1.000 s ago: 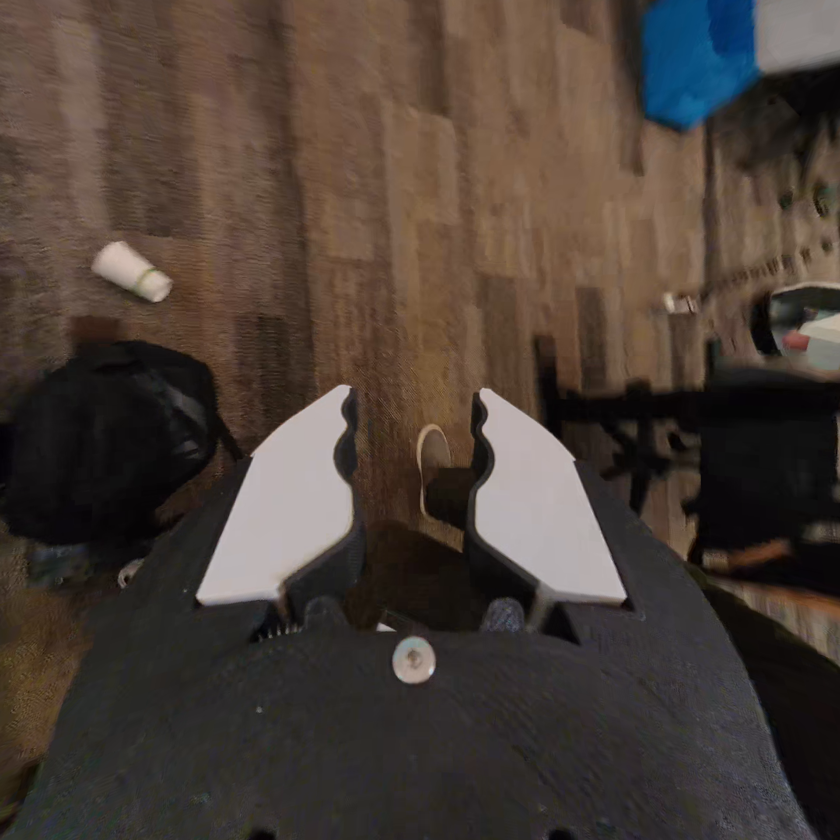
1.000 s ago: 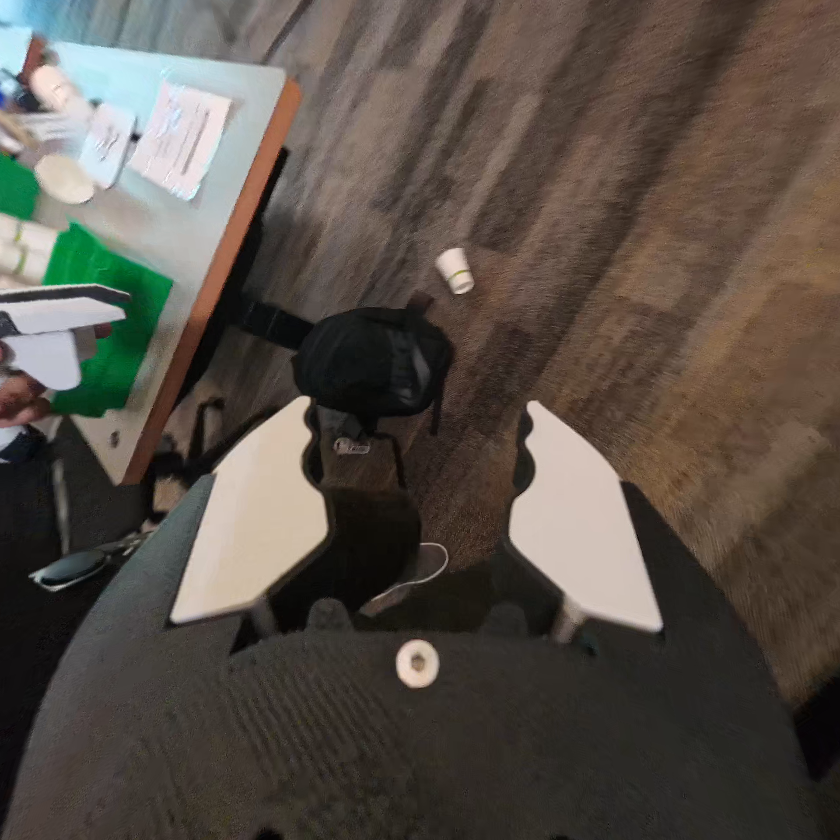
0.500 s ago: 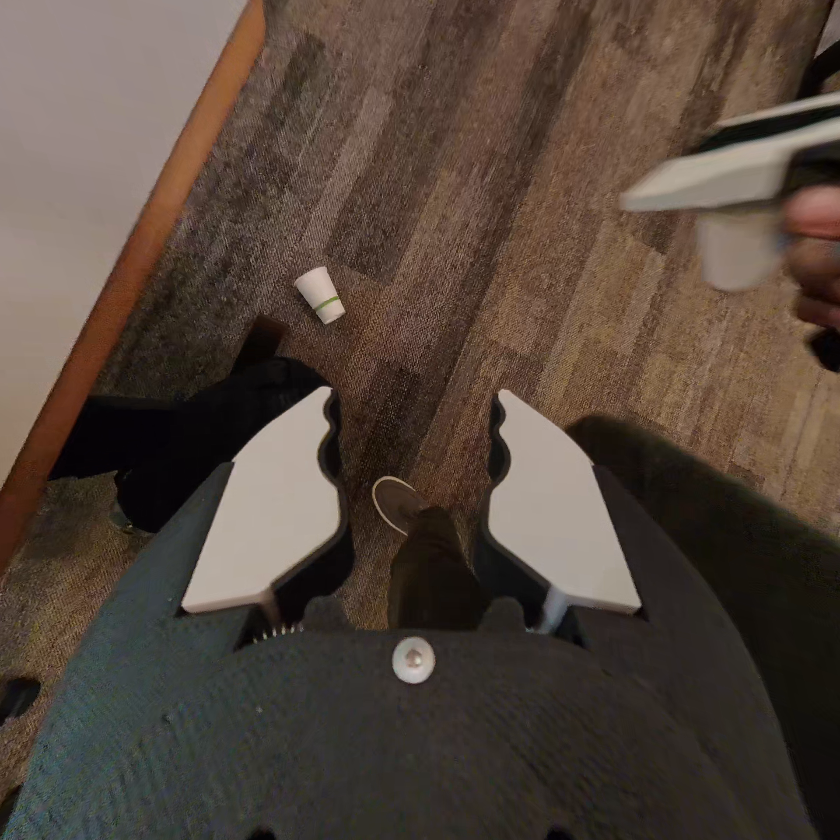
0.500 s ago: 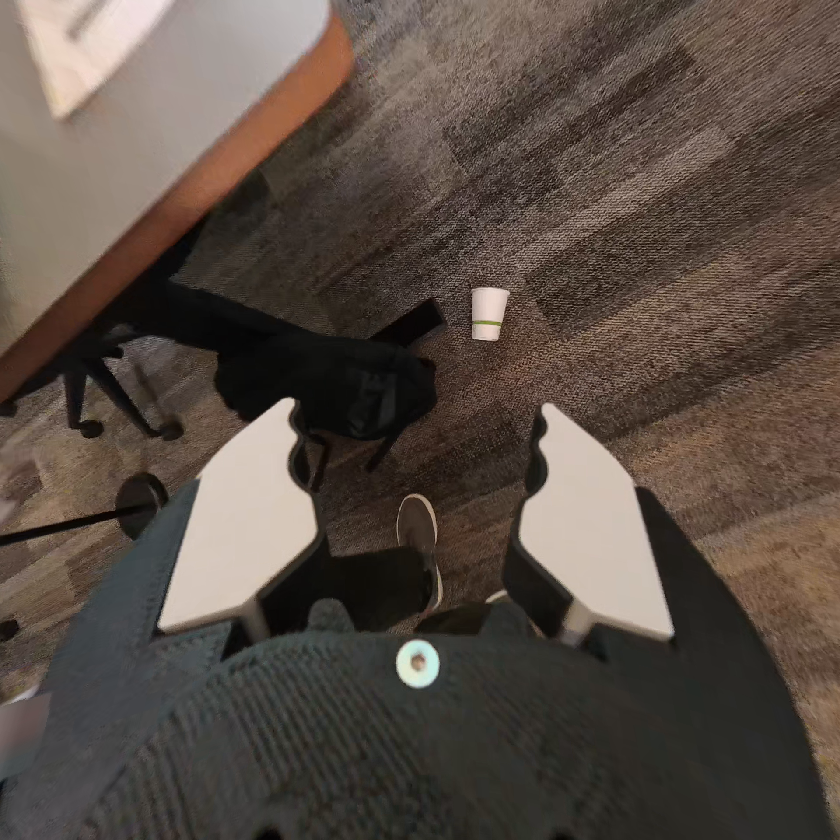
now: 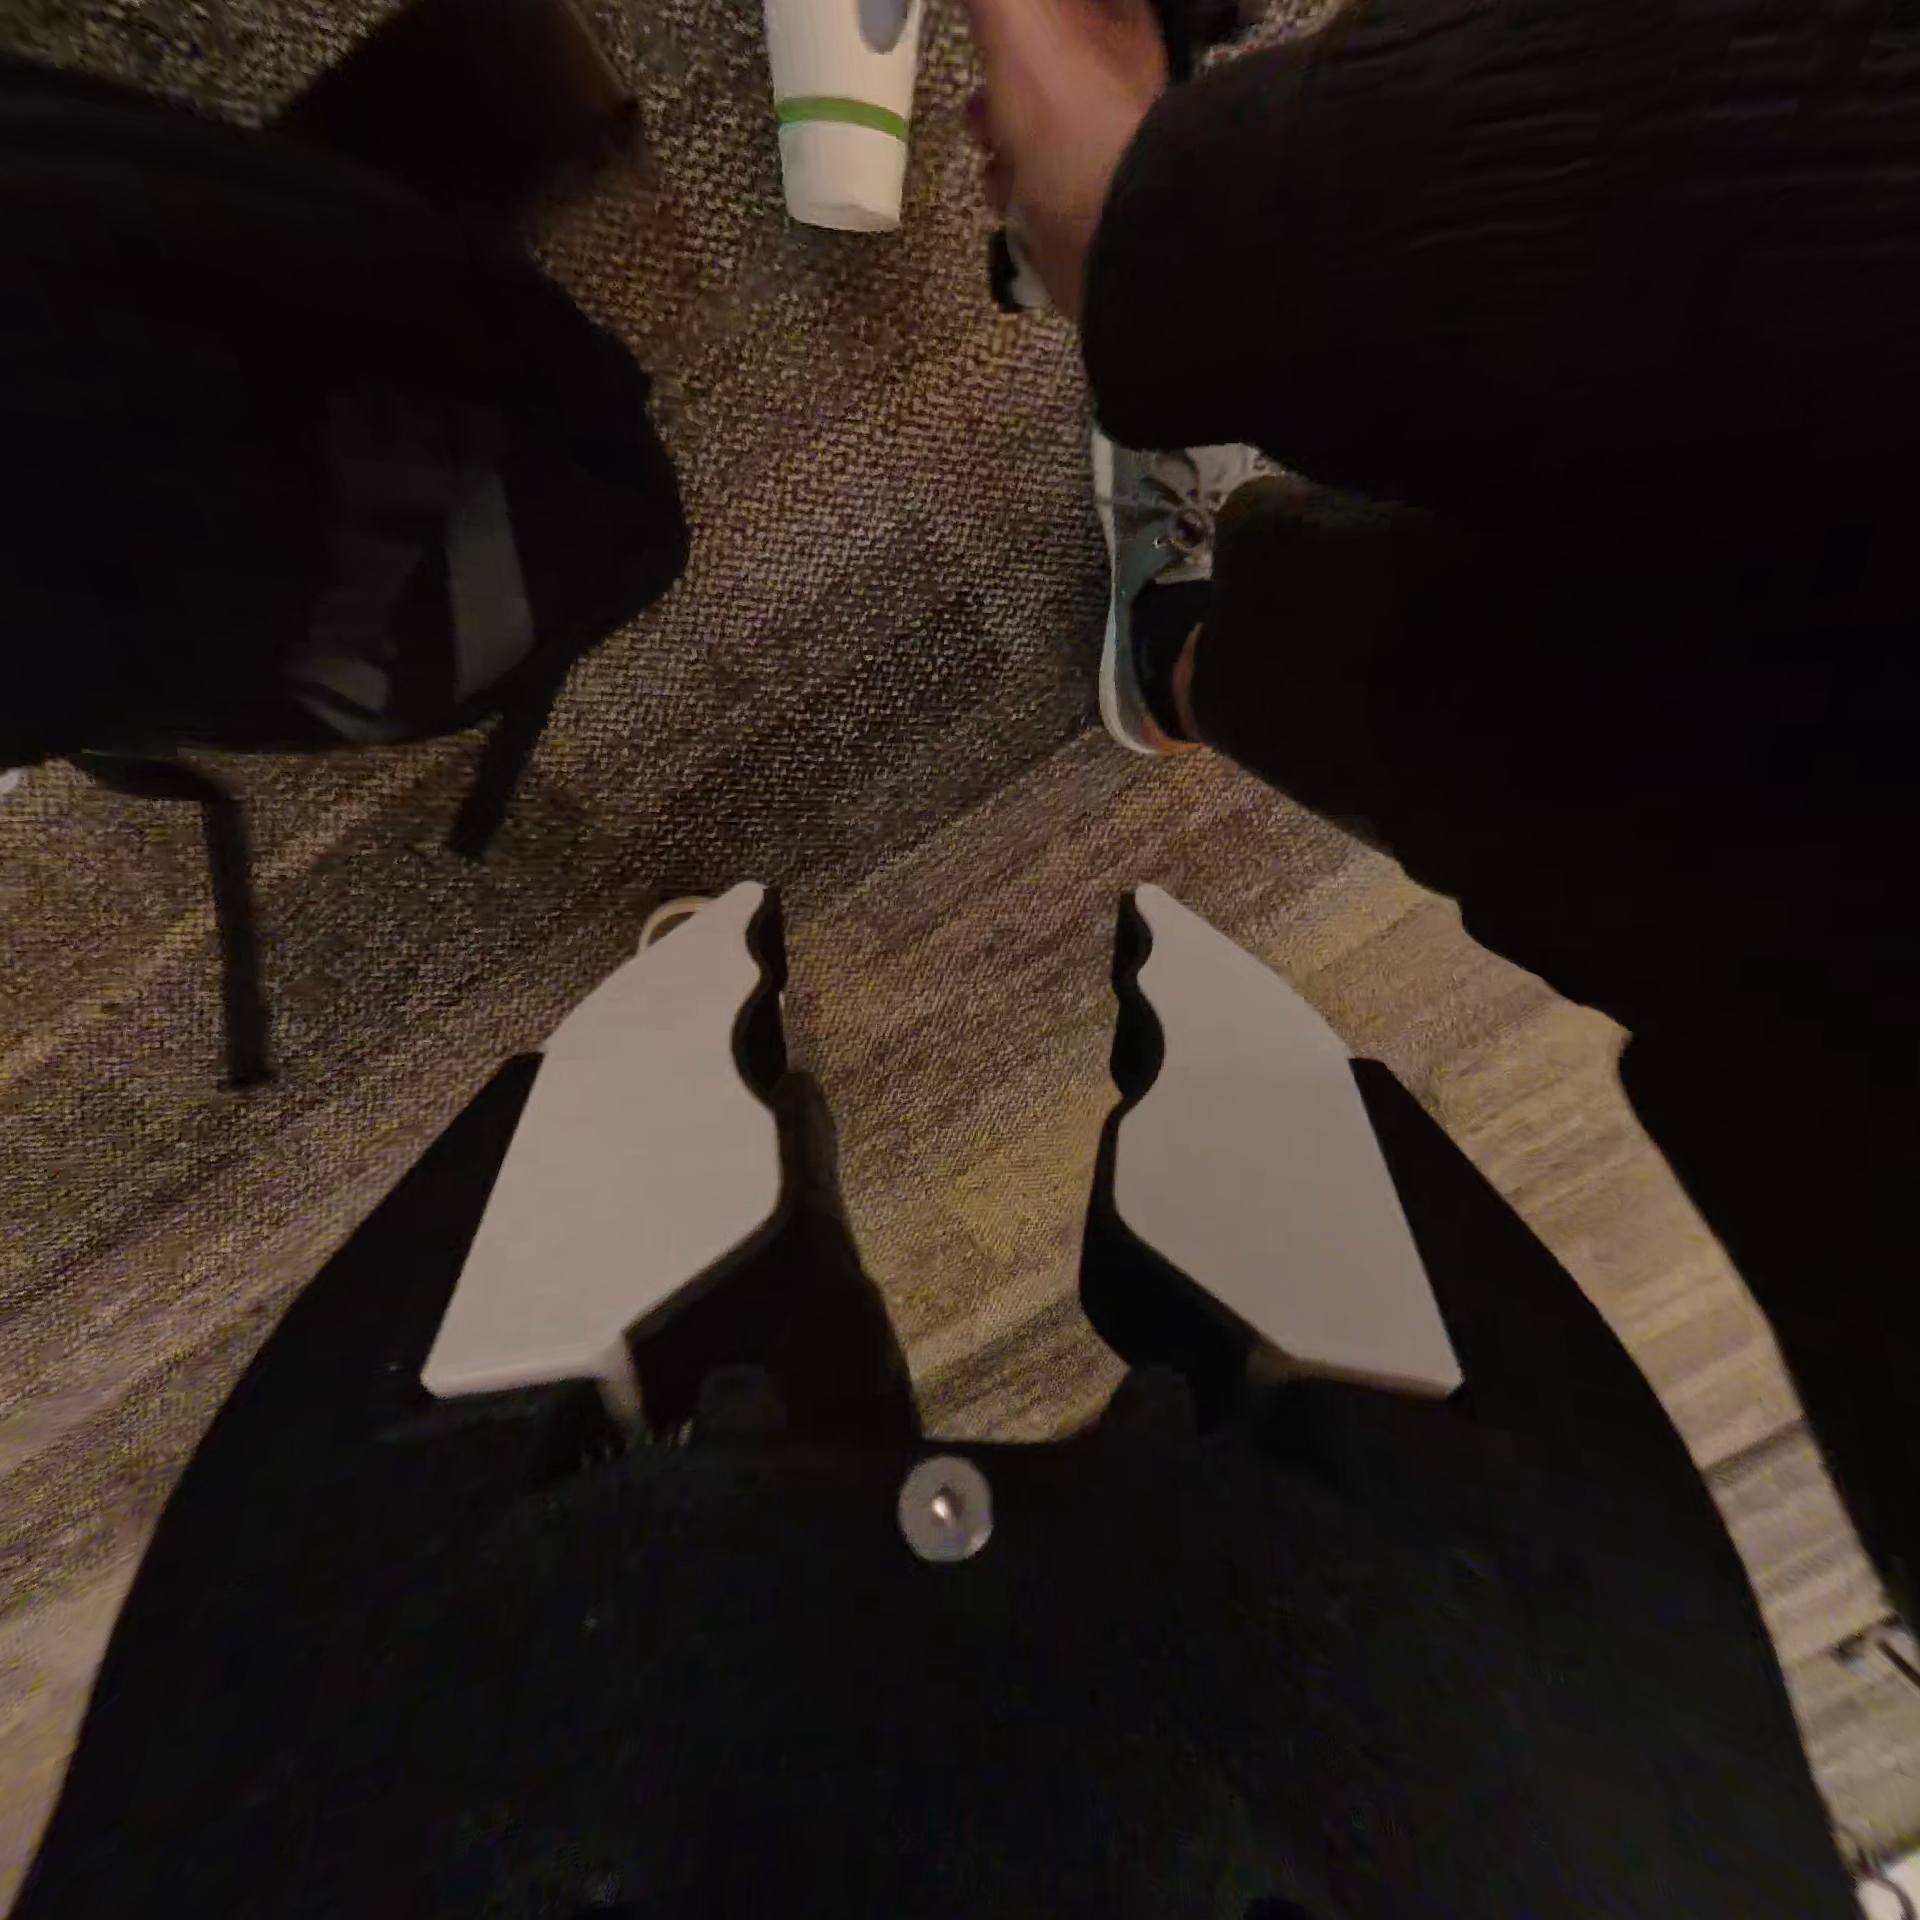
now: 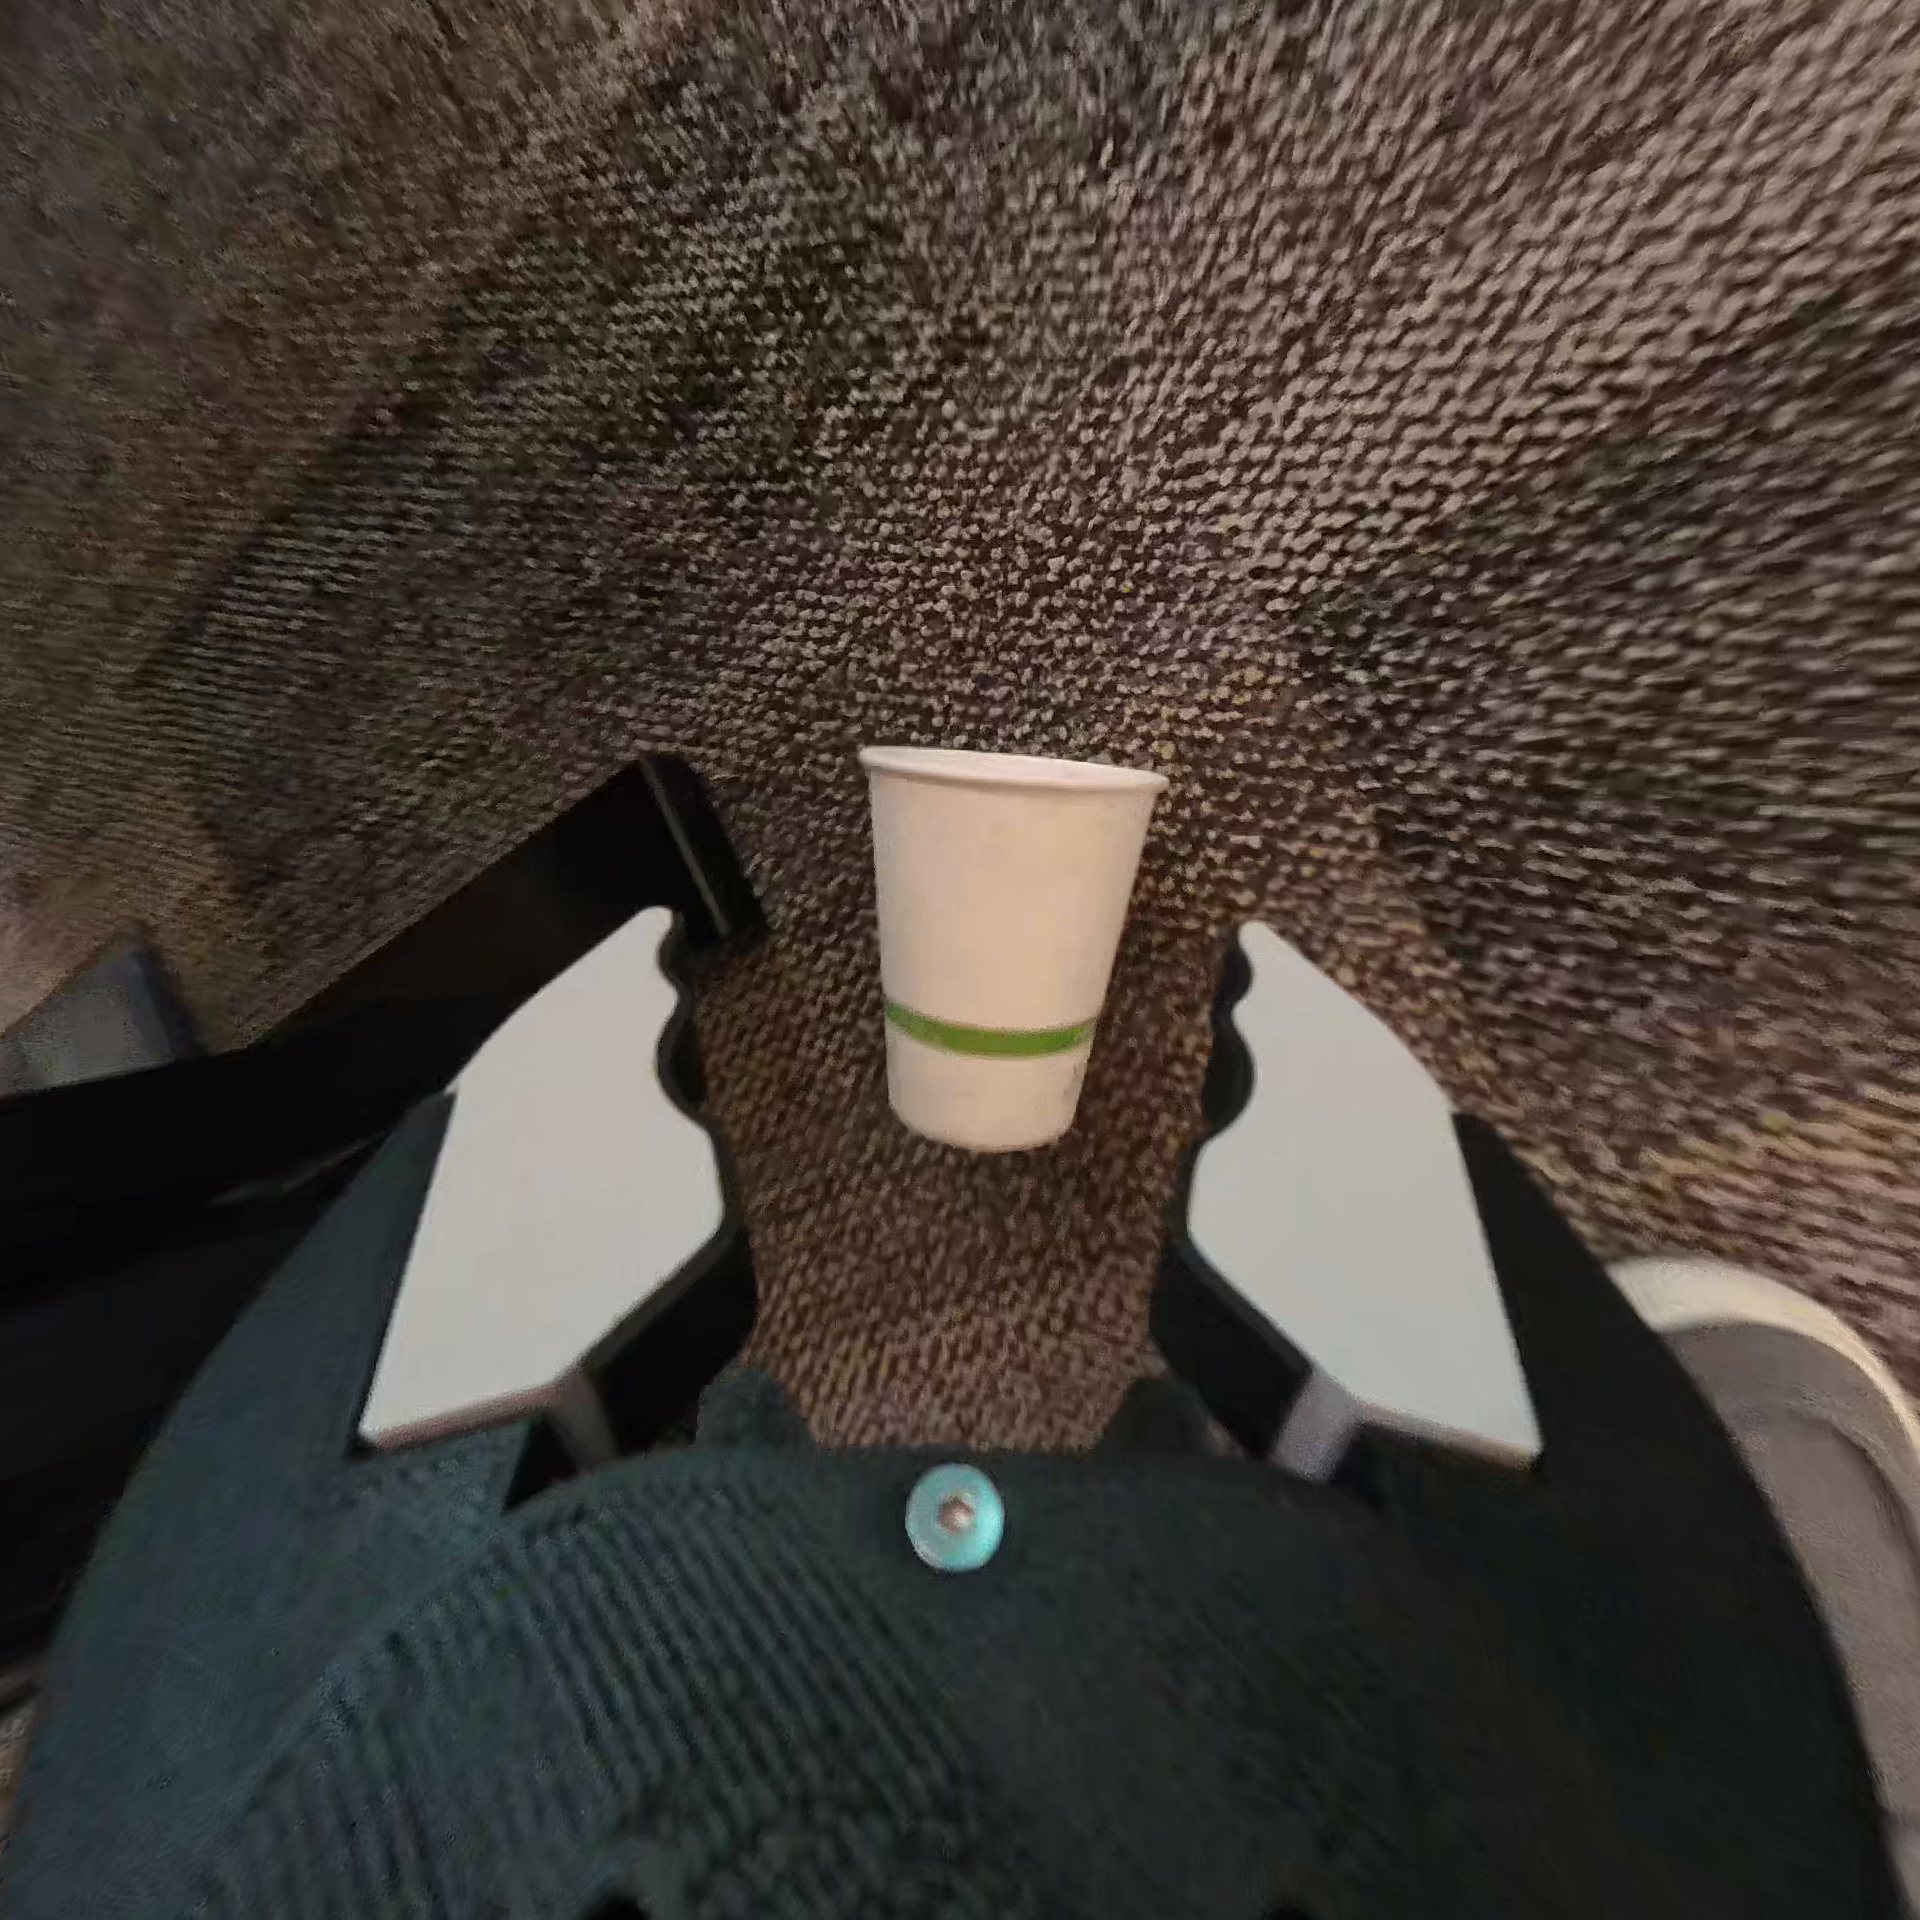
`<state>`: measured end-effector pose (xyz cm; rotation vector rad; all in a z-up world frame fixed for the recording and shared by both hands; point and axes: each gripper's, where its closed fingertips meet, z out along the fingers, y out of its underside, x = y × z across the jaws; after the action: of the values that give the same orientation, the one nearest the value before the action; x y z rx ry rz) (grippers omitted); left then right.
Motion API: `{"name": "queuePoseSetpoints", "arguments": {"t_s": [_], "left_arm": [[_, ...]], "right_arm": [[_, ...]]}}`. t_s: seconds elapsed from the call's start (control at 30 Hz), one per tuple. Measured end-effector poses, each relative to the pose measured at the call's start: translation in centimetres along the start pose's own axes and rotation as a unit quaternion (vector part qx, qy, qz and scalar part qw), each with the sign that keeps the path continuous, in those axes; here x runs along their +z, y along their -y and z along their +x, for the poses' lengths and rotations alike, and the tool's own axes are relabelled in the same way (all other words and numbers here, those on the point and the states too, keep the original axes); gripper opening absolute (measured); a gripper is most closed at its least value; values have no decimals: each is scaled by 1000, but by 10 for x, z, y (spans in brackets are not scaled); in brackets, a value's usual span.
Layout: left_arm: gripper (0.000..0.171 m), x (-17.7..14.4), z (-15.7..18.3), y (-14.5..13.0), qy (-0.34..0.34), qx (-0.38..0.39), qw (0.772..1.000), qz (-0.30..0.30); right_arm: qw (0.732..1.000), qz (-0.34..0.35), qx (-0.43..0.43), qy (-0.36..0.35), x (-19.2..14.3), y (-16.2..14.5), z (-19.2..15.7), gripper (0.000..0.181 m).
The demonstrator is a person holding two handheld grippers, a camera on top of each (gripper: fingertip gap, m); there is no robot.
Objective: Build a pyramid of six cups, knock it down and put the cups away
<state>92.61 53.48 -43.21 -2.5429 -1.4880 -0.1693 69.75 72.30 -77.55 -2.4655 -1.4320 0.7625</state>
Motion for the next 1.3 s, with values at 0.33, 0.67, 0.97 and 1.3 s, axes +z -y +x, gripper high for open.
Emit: {"name": "queuePoseSetpoints", "arguments": {"t_s": [0.33, 0.67, 0.97, 1.3], "left_arm": [[63, 42, 15, 30, -10, -8, 1000, -14], [57, -24, 19, 34, -9, 121, 992, 19], [58, -250, 57, 43, -103, 248, 949, 164], [56, -417, -31, -61, -94, 252, 951, 154]], "right_arm": [[997, -79, 20, 2, 103, -24, 14, 81], [999, 19, -42, 6, -65, 40, 22, 80], [980, 192, -47, -29, -513, 105, -45, 78], [960, 281, -2, -4, -824, 36, -220, 79]]}}
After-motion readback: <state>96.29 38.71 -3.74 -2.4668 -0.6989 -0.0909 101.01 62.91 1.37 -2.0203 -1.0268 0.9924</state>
